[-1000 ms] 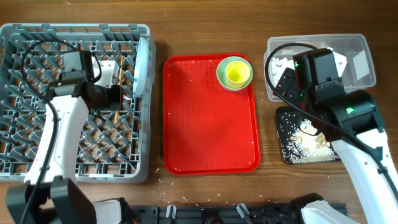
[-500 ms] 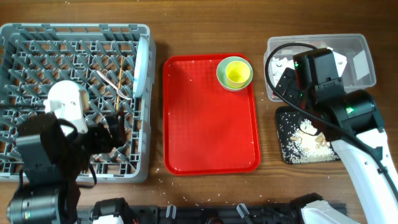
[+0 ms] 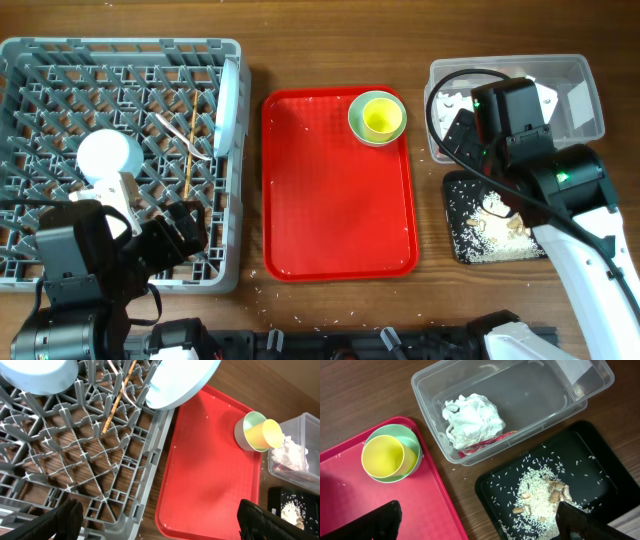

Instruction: Sort waste into correct bins and load items into the dishwasher rack

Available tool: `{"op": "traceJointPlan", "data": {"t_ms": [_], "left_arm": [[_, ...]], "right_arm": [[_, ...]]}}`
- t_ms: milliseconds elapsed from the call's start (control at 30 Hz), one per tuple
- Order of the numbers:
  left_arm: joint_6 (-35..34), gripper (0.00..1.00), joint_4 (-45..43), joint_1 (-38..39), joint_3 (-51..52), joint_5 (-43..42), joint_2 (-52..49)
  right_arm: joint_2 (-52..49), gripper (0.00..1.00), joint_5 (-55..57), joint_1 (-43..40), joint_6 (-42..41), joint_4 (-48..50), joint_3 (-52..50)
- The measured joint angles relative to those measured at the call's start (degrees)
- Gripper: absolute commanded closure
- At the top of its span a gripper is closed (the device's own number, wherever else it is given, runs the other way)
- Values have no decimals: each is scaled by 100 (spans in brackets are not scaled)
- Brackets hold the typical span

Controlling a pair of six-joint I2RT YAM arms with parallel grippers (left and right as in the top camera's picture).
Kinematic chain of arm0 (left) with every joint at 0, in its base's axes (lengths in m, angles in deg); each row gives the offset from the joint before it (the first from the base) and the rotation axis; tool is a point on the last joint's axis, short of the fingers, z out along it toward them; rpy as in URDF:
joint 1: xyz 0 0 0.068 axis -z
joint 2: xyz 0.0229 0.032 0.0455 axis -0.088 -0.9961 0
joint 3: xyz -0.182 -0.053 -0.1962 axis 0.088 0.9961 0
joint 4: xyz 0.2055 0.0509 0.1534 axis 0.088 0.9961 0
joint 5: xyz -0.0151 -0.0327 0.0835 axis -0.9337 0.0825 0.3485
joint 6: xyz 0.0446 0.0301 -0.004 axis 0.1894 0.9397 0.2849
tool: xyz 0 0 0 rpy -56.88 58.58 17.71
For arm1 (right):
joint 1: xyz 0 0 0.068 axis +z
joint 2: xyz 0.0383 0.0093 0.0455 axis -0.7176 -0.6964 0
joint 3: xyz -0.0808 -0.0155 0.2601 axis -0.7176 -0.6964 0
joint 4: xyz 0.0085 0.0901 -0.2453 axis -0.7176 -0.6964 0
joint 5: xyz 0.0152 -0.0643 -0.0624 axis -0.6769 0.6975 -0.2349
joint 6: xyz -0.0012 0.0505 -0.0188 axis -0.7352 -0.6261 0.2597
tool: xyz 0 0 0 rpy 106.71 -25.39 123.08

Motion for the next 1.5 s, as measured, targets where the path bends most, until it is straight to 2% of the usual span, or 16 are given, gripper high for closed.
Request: {"op": "traceJointPlan", "data": {"t_ms": [767,867,967,1200,1233,1267,1467,1500], "left_arm": [[-2,0,4,0,0,-35,0],[0,0,9,0,0,-35,0],[0,0,11,0,0,-35,0],[-2,0,9,0,0,-35,0],[-2,0,9,0,0,-35,0],[0,0,9,0,0,-35,0],[-2,0,9,0,0,-35,0],[-2,0,9,0,0,-35,0]], "right_arm": [[0,0,0,0,0,7,0],[0,0,-162,0,-44,319,0],[0,0,-968,-2,-267,643,0],[0,1,-2741,-7,-894,649,0],[0,10,-2957,-7,-916,656,0],[0,11,-3158,-7,-903,654,0],[0,14,-3659,-7,-798,328,0],[0,12,-3644,-7,-800,278,0]]}}
